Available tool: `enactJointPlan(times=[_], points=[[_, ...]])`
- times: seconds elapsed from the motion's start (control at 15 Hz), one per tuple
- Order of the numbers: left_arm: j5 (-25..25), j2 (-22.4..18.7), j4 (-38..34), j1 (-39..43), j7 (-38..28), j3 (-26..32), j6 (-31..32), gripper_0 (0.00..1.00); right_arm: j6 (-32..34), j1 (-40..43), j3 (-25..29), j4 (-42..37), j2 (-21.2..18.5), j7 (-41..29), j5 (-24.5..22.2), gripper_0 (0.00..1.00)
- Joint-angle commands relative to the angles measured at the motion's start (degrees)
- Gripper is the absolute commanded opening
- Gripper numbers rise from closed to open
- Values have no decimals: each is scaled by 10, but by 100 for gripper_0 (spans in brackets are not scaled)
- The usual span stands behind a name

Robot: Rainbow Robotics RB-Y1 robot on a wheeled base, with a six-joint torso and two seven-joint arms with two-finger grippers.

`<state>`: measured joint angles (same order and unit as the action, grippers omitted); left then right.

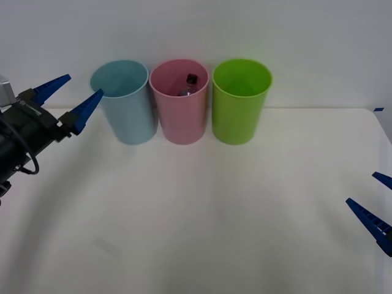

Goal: Grasp the object on the table and drop it into the matching bin: aluminum can to the light blue bin, PET bottle to the pink bin.

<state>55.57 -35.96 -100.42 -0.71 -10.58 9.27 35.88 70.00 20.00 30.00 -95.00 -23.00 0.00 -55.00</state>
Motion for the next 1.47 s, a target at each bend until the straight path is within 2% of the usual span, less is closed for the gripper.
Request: enactJointPlan(times=[0.07,0.2,0.53,0.73,1.07,1.47], points=[[18,-6,-2,56,8,30,54,100,0,0,0,0,0,0,0,100],[38,-6,-2,84,6,51,82,100,0,0,0,0,0,0,0,100],[41,-10,-3,161,22,67,107,100,0,0,0,0,0,0,0,100],[60,-9,-4,196,28,78,122,100,0,0,0,0,0,0,0,100],[57,-9,-3,233,44,102,168,100,0,0,0,0,0,0,0,100],[-2,-9,-3,280,61,106,198,100,0,0,0,0,0,0,0,100]])
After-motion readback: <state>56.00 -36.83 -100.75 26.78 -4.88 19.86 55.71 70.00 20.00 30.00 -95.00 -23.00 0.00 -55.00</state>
